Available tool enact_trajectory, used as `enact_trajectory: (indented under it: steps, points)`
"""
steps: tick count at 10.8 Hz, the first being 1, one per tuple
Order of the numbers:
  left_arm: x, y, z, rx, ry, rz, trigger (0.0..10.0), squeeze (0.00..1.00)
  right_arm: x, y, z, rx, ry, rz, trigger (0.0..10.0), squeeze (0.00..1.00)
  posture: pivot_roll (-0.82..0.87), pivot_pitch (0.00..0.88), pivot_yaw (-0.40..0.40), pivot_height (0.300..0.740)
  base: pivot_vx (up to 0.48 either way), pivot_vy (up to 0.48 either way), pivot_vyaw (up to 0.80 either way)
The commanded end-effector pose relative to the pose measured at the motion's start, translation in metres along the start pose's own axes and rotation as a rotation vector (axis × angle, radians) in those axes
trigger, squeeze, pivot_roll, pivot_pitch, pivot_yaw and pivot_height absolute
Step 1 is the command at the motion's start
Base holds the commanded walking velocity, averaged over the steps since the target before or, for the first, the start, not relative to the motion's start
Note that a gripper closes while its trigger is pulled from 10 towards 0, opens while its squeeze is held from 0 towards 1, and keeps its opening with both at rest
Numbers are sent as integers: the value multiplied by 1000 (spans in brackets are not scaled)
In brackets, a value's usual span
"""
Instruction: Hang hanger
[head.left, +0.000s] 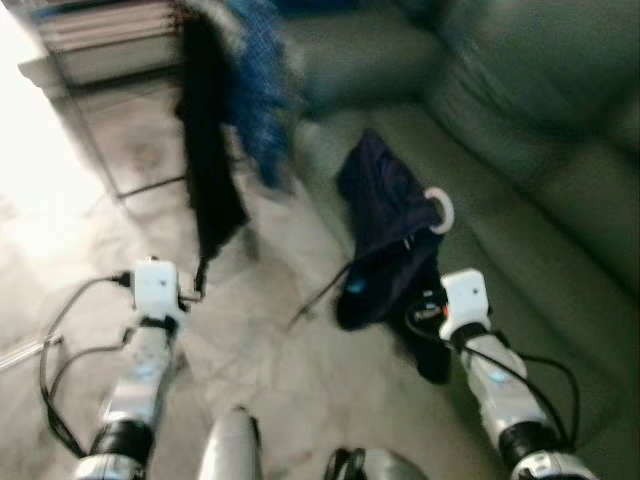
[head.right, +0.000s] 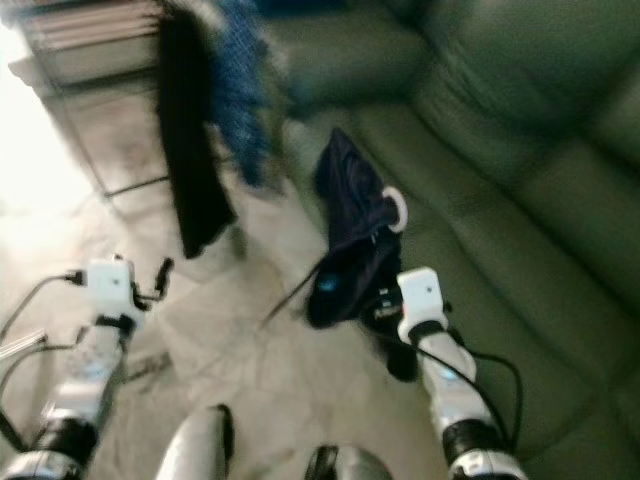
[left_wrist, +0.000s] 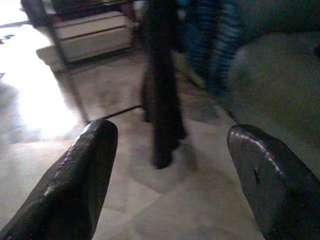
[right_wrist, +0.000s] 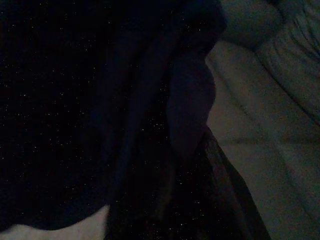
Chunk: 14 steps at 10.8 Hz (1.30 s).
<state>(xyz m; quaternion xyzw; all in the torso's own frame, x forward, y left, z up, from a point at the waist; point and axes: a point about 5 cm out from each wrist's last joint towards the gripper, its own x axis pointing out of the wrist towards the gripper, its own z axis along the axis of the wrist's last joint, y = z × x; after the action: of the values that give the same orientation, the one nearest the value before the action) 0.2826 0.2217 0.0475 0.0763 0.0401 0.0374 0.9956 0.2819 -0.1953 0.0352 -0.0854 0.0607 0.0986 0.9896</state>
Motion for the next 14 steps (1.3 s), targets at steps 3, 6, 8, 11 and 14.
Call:
enact_trajectory:
  steps: [3, 6, 8, 11, 14]
  points:
    - [-14, 18, -4, -5, 11, 79, 10000, 0, 0, -16, 10, 71, -43, -107, 10000, 0, 47, 47, -65, 740, 0, 0, 744]
    - [-43, 23, -16, 39, 33, 150, 10000, 0, -14, -23, -6, 207, 3, -252, 10000, 0, 75, 62, -43, 740, 0, 0, 740]
    - [-56, 31, -21, 83, 55, 185, 10000, 0, -27, -15, -19, 263, 45, -290, 10000, 0, 76, 61, -28, 740, 0, 0, 738]
    - [-59, 38, -20, 118, 51, 217, 10000, 0, -36, -9, -27, 261, 92, -242, 10000, 0, 77, 83, -48, 740, 0, 0, 735]
    - [-56, 42, -12, 124, 18, 216, 10000, 0, -29, 10, -23, 263, 107, -144, 10000, 0, 85, 110, -59, 740, 0, 0, 488]
